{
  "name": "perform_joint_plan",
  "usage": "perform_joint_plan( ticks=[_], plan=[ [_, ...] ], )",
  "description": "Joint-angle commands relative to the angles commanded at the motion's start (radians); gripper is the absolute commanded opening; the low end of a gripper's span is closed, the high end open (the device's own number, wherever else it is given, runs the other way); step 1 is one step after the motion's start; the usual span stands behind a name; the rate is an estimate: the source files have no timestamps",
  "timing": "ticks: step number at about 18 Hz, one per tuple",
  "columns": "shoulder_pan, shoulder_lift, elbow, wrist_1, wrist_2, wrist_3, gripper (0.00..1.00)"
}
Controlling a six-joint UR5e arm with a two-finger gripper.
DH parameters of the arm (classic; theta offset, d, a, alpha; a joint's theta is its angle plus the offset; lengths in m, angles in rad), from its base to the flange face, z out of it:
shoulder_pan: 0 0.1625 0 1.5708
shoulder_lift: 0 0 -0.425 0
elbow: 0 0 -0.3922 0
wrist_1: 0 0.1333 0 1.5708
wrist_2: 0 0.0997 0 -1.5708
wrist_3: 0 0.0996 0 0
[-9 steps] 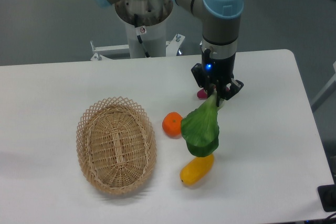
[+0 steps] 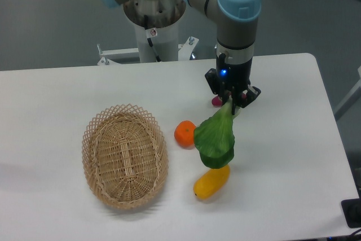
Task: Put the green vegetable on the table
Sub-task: 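Carry the green bok choy with the gripper away from the basket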
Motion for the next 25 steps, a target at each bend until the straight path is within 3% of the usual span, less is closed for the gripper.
perform_joint_plan(
  ticks=[10,15,21,25],
  plan=[
    [0.089,-0.005,-0.091,0.032,0.005,0.236,0.29],
    [0.170,-0.086,-0.107,0.146,0.009,0.415,0.29],
    [0.294,-0.172,-0.109,0.179,0.008,0.711,0.29],
    [0.328,-0.207,-0.109,0.181,0.008,0.755,0.31]
  ],
)
